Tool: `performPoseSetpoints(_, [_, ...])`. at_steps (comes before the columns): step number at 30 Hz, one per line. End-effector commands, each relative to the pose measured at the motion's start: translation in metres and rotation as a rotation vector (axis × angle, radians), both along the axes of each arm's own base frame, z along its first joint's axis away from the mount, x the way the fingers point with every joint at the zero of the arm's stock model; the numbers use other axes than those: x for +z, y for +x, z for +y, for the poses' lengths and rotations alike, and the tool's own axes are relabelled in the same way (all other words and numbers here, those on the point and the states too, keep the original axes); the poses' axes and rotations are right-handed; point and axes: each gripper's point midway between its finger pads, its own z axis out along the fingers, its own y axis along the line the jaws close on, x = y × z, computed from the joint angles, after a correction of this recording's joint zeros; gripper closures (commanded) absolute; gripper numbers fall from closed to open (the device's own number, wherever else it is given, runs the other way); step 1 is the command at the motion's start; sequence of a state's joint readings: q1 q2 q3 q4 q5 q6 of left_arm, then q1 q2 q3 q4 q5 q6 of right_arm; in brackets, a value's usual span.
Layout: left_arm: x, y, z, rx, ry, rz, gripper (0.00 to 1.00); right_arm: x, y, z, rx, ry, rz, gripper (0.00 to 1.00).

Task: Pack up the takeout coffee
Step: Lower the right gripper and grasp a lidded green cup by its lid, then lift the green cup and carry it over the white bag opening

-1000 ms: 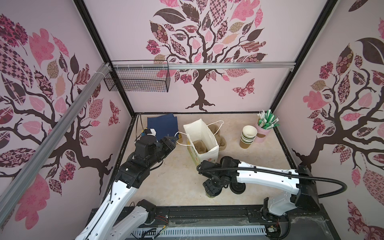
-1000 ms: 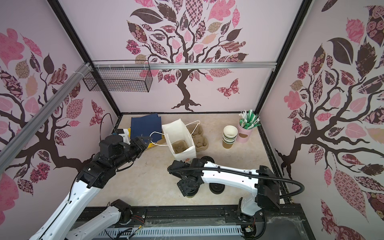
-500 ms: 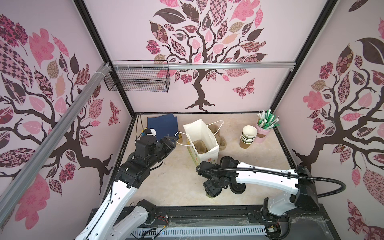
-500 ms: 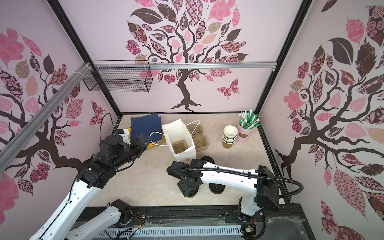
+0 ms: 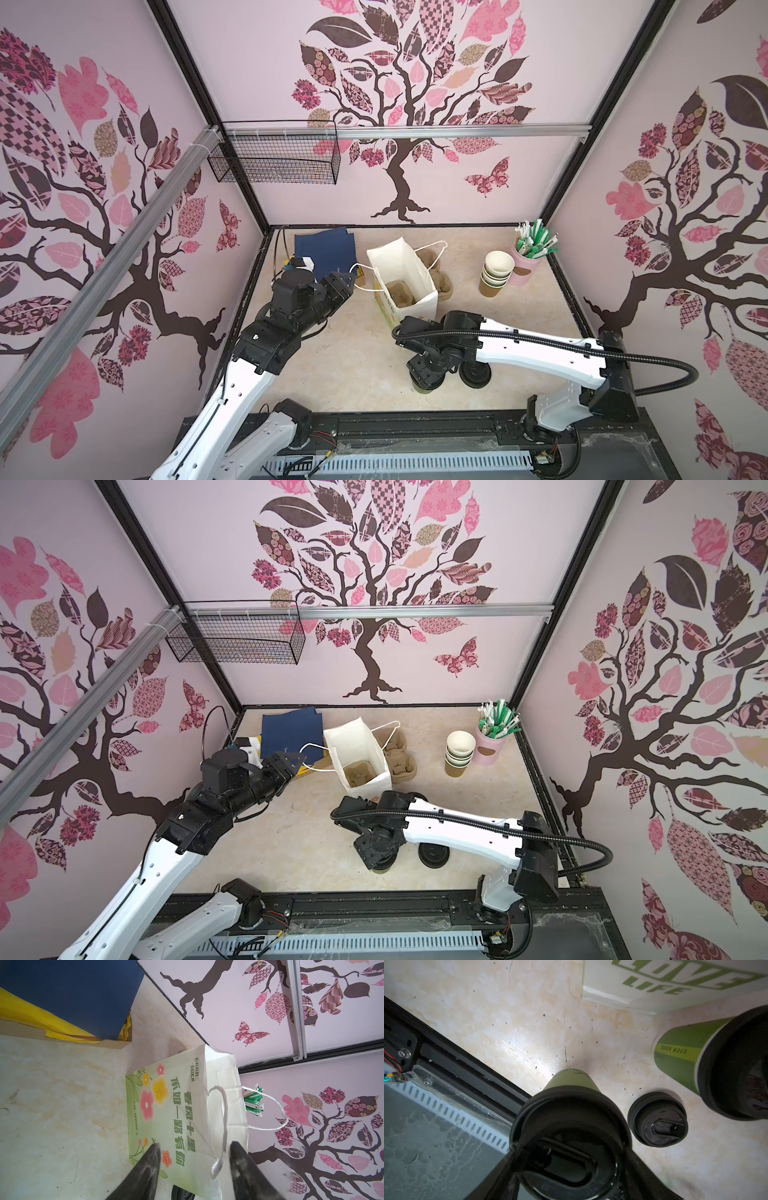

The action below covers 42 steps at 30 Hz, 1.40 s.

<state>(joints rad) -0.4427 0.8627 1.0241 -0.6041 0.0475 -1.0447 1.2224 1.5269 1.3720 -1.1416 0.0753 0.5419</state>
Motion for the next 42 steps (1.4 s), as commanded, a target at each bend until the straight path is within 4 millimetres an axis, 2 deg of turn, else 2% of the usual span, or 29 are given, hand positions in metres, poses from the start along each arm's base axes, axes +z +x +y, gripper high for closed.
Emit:
performPoseSetpoints(1, [0.002, 0.004, -0.009, -0.046, -0.004, -0.027, 0.41, 0.028, -0.005, -0.022, -0.031, -0.018, 0.000, 0.33])
performPoseSetpoints(12, [0.005, 0.010, -0.030, -0.153, -0.012, -0.032, 0.32, 0.089, 0.012, -0.040, -0.040, 0.016, -0.050, 0.33])
performPoseSetpoints(21, [0.000, 0.016, -0.038, -0.187, -0.003, -0.005, 0.28, 0.118, 0.013, -0.034, -0.019, 0.130, -0.036, 0.33])
performPoseSetpoints(29, [-0.010, 0.021, -0.043, -0.200, 0.007, 0.019, 0.38, 0.149, 0.022, -0.037, -0.027, 0.225, -0.084, 0.33])
performPoseSetpoints(35, [-0.014, 0.024, -0.045, -0.205, 0.012, 0.026, 0.45, 0.167, 0.028, -0.027, -0.004, 0.276, -0.101, 0.33])
performPoseSetpoints(42, [-0.017, 0.025, -0.045, -0.206, 0.014, 0.031, 0.50, 0.205, 0.039, -0.016, 0.008, 0.396, -0.135, 0.33])
